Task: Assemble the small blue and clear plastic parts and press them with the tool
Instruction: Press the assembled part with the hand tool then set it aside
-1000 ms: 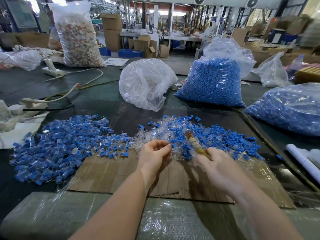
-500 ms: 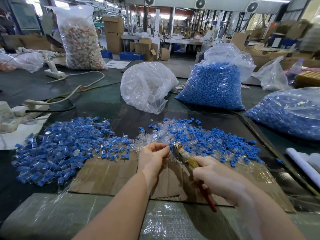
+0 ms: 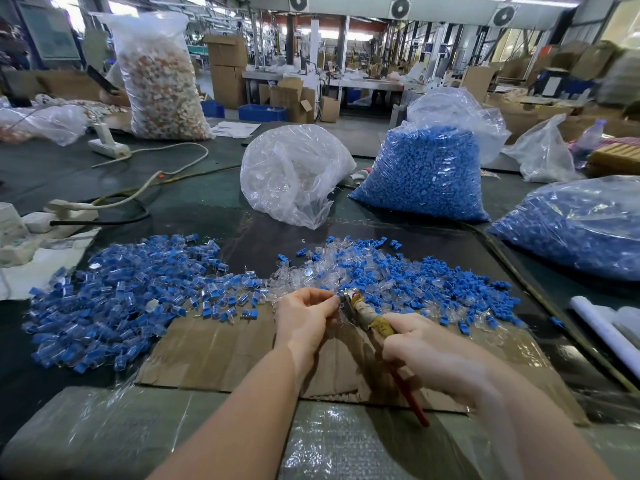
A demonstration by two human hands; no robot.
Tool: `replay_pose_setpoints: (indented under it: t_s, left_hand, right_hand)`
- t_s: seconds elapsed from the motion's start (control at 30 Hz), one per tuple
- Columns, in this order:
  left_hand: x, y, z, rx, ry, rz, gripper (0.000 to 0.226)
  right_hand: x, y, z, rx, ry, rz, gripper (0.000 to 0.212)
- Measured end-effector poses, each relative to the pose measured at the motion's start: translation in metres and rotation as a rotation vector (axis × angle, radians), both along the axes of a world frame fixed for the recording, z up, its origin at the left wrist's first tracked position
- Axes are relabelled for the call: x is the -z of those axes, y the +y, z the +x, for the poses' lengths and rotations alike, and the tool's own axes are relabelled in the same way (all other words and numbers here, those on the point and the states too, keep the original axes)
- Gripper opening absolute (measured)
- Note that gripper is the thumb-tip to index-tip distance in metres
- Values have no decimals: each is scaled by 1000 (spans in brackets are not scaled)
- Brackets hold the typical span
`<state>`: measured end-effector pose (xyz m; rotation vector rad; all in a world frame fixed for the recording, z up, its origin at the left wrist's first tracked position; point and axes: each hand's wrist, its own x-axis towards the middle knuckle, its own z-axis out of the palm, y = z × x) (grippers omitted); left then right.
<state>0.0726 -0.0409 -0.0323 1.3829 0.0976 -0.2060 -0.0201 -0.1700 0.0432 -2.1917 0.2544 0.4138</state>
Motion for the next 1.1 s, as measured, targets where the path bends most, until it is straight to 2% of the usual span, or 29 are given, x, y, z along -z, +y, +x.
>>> replay_pose_setpoints:
  t_s: [0.2,0.33,0.5,0.6,0.7,0.8,0.87,0.97,1.1]
  left_hand:
    - [-1,2,-1,10,19,-4,10]
    - [-5,4,-3,27,10,14,8]
    - [-7,4,-6,37,0,36,6]
    - [-8,4,-6,27,2,41,6]
    - [-10,3,-6,22,42,-24,5]
    - [-14,4,-9,7,32,-39,6]
    - [-16,11,-7,-34,-82,90,10]
    - [-24,35,3,-136,-341,492,15]
    - [-29,81,22,-339,-472,927,12]
  right_hand:
    - [-3,3,-2,-25,-8,-34,11]
    - [-4,6,-3,-65,-56,-164,21]
    - [2,8,1,-91,-78,-246,21]
    - [8,9,2,-70,-84,-221,18]
    - [12,9,-1,11,-155,-65,8]
    - [18,5,-2,103,-254,-11,46]
    - [18,0,-1,139,-338,-42,49]
    - [22,-13,2,204,-384,-171,55]
    - [29,-32,3,309,-364,-390,65]
